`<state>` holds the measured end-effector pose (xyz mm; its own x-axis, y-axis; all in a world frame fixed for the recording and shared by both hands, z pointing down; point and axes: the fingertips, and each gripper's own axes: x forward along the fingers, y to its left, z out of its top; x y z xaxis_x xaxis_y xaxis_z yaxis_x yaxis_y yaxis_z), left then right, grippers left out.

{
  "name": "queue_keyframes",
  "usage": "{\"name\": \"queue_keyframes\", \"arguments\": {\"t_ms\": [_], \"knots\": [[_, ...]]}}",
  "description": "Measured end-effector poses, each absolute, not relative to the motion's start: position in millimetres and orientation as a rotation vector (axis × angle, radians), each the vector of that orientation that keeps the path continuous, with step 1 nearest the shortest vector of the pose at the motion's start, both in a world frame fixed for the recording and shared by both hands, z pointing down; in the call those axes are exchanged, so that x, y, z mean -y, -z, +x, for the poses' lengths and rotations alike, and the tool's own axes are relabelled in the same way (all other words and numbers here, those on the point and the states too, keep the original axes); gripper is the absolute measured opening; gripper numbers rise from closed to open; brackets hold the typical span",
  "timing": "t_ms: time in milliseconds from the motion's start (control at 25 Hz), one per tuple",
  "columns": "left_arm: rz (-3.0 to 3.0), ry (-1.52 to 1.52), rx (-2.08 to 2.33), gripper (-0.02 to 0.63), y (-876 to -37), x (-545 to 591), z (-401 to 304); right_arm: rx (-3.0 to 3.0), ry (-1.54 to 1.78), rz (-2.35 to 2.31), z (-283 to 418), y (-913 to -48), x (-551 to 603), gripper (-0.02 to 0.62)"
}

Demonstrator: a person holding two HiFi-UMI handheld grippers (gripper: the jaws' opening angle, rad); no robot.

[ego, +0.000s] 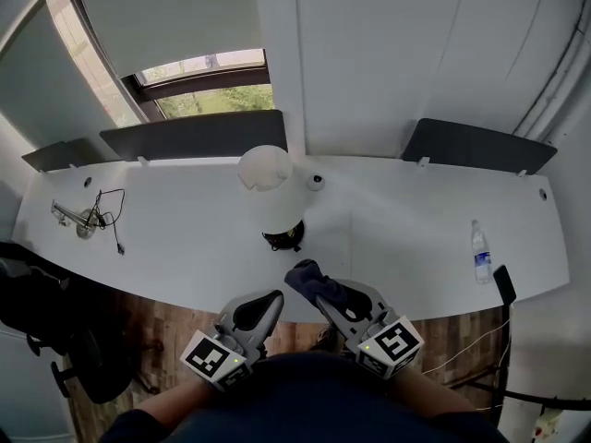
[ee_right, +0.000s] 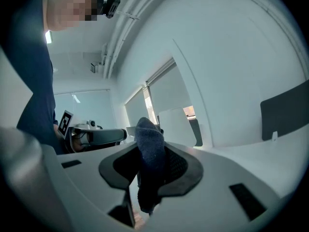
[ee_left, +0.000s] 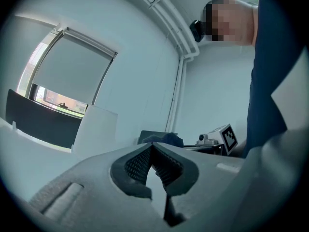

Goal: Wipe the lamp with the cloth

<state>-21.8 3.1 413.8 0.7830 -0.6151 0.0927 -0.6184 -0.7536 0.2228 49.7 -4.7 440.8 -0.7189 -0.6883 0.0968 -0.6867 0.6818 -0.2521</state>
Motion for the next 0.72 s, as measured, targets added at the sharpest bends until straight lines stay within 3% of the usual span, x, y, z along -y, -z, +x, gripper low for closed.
{"name": "queue_keyframes", "arguments": {"t_ms": [720], "knots": [[2.757,0.003,0.924,0.006,-409.0,63.5,-24.9,-2.842,0.436,-1.269,56.0,-439.8,78.4,0.114]]}}
